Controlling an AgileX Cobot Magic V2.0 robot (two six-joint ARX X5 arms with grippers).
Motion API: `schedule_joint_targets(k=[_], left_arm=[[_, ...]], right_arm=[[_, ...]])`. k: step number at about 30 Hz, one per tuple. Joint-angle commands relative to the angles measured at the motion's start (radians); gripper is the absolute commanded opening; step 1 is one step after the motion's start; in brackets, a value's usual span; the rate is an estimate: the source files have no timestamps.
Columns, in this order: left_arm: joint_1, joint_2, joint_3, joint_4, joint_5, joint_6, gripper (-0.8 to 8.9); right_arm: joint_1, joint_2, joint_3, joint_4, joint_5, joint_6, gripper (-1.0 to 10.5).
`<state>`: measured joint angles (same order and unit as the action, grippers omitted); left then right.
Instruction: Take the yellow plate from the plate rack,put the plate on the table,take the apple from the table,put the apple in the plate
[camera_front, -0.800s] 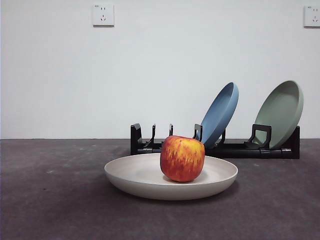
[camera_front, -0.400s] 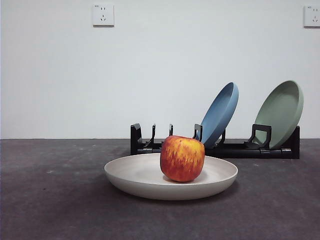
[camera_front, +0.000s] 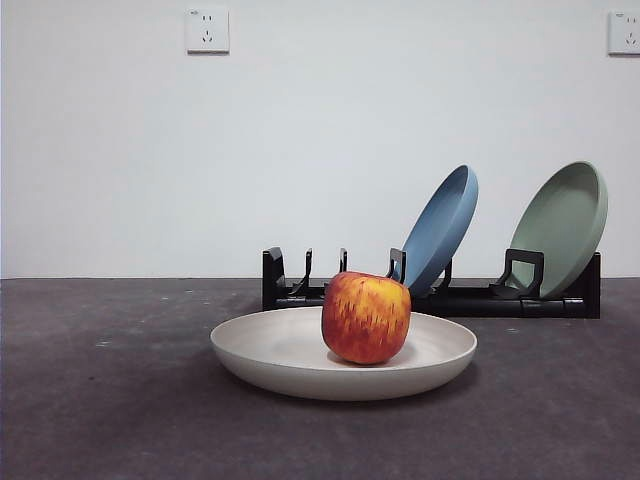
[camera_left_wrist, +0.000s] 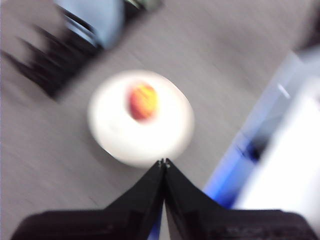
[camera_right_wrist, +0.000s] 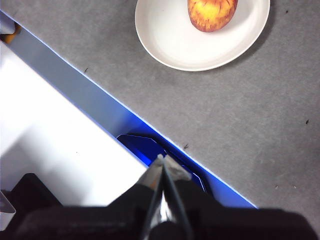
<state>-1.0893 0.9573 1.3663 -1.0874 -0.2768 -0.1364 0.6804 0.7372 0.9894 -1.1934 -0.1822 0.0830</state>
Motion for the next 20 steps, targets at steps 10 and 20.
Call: schedule_joint_targets(k=[10,20], left_arm=[[0.677,-0.163,-0.041,0.512,0.330,0.272,-0.03],[0.986,-0.466,-0.527,0.882,0.330,0.273,-0.03]], right_arm=[[0.002,-0.001,0.000,0.003,0.001,0.006,0.0],[0.002,-0.001,0.000,0.003,0.001,0.006,0.0]])
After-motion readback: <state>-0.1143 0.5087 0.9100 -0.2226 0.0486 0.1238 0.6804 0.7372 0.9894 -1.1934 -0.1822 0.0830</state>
